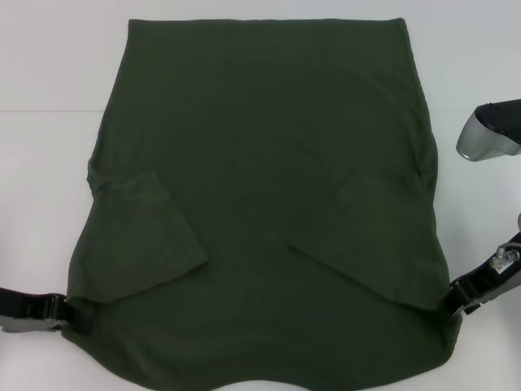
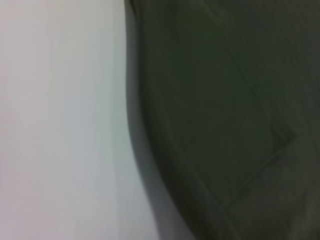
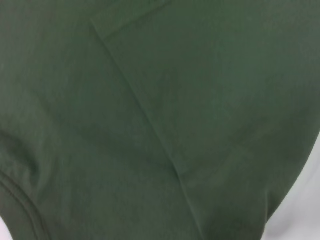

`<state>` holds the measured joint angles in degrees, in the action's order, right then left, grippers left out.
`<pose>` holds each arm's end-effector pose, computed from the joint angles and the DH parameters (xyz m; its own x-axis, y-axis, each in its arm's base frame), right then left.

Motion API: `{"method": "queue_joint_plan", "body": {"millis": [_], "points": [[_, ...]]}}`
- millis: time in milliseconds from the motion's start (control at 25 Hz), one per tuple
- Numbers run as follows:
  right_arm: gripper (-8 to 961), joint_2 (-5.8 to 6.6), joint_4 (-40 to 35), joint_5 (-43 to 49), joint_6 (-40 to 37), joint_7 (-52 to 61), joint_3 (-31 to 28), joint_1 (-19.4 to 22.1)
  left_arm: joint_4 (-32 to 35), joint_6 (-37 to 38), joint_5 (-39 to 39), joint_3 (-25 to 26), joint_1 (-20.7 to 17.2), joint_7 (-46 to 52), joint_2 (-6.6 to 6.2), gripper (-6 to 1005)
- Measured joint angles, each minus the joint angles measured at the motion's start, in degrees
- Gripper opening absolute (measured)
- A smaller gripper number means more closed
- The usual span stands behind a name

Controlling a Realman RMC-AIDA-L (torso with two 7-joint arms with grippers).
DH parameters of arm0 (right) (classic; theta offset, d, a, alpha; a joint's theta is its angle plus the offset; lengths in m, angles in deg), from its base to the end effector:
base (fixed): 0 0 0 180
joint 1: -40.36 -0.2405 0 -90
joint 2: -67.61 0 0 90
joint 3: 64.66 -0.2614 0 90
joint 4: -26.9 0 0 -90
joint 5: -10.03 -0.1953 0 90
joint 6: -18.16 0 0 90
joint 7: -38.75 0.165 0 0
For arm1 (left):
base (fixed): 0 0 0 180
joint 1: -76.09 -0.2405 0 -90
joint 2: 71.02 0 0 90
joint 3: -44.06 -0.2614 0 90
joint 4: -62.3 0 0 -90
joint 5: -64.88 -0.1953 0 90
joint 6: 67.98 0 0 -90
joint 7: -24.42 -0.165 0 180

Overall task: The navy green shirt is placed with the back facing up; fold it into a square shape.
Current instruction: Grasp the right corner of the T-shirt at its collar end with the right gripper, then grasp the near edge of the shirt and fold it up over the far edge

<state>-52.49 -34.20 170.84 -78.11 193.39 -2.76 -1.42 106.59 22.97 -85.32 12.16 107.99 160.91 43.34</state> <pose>0.2436 0.3468 -0.0100 0.3612 -0.9107 0.2005 -0.7794 -0.4129 -0.4713 -0.3347 0.3102 0.0199 0.1466 0.9751 0.1662 0.9802 -0.1206 -0.1571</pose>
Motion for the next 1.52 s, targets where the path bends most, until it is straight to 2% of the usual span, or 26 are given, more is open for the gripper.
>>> {"method": "queue_joint_plan", "body": {"millis": [80,280,520,760,1320,1520], "points": [[596,0.01,0.06,-0.08,0.01,0.01,0.14,-0.04,0.0,0.01,0.0,0.0,-0.02,0.0,0.0,38],[342,0.04,0.09,-0.04,-0.13,0.04,0.23,-0.25,0.0,0.02,0.05,0.0,-0.05,-0.01,-0.01,38],[106,0.04,0.1,0.05,-0.23,0.05,0.93,-0.24,0.0,0.02,0.09,0.0,0.0,-0.03,-0.02,38],[21,0.2,-0.15,-0.04,-1.24,-0.42,1.03,-0.04,0.0,0.05,0.1,0.0,0.02,-0.04,-0.13,39],[21,1.72,-3.03,0.37,-6.83,-5.28,-0.95,4.39,0.0,3.72,1.5,0.09,-0.35,-0.15,-1.19,39],[21,1.95,-3.14,0.4,-9.27,-8.36,-3.1,5.8,-0.12,10.91,1.55,0.09,-0.35,-0.17,-2.28,38]]}}
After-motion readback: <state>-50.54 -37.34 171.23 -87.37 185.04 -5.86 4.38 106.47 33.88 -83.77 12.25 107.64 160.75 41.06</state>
